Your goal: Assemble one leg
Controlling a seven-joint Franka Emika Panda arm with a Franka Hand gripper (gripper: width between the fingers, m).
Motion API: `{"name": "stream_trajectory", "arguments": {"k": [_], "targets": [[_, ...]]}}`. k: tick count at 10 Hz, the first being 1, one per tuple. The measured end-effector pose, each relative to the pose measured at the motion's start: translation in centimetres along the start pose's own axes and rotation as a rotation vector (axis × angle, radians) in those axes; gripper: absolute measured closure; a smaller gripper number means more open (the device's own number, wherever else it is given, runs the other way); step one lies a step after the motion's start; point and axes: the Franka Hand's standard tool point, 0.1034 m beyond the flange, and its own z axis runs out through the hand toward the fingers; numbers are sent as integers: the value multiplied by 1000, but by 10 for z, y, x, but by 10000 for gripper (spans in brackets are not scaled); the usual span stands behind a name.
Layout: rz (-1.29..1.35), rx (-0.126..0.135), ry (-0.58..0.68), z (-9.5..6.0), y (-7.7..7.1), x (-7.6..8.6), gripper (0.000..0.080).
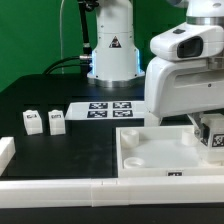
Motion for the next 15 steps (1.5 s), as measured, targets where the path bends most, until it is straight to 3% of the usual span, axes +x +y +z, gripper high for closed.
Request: {"name": "stream_trajectory", "arguments": {"k": [5,10,12,14,15], "targets": [[681,1,28,1,2,1,504],[1357,23,21,1,-2,1,504],[1448,31,17,1,-2,2,504],[1374,31,18,1,-2,2,501],[1371,36,25,2,-3,2,282]]}}
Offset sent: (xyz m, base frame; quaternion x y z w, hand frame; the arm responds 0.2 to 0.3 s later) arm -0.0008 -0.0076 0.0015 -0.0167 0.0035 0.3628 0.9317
